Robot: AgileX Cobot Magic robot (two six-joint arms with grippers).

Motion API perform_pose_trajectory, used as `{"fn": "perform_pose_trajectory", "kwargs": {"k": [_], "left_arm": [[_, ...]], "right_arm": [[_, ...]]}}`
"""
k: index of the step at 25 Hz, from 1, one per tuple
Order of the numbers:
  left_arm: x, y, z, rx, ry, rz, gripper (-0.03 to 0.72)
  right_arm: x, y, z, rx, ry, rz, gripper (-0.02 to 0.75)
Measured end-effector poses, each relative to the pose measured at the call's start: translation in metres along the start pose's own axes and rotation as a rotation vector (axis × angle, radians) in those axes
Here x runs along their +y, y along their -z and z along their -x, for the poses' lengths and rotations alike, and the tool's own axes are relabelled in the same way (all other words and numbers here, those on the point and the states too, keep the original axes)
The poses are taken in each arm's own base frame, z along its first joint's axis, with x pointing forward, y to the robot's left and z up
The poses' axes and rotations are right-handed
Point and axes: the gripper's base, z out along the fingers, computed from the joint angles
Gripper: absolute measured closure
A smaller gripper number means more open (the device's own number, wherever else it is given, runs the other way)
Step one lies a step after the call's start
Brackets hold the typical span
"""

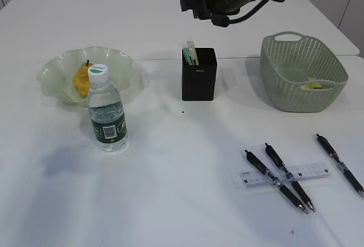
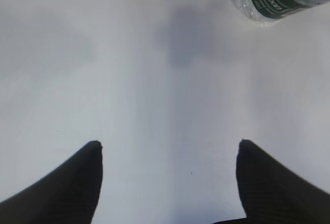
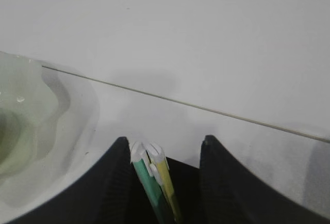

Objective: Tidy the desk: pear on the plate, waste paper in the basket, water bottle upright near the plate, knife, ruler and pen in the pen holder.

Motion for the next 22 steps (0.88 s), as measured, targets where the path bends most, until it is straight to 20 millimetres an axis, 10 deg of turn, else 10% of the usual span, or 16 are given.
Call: {"fn": "perform_pose_trajectory", "kwargs": {"k": [22], "left_arm": [[0.000,0.000,0.000,0.000,0.000,0.000,0.114]], "right_arm": [[-0.032,0.161,0.024,0.357,0.057,-0.044,0.404]]}}
